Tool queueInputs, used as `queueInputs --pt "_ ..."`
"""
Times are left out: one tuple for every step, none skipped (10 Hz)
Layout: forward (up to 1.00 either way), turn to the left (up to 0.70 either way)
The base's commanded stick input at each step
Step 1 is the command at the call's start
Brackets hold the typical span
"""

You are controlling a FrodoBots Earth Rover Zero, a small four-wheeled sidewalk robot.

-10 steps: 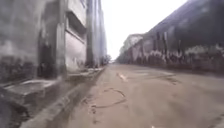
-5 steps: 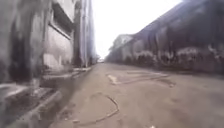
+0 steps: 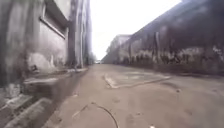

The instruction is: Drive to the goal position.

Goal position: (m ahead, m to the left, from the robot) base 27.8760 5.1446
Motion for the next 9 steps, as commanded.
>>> queueInputs --pt "0.7 0.0" --pt "0.7 0.0" --pt "0.7 0.0" --pt "0.7 0.0" --pt "0.7 0.0" --pt "0.7 0.0" --pt "0.7 0.0" --pt "0.7 0.0" --pt "0.7 0.0"
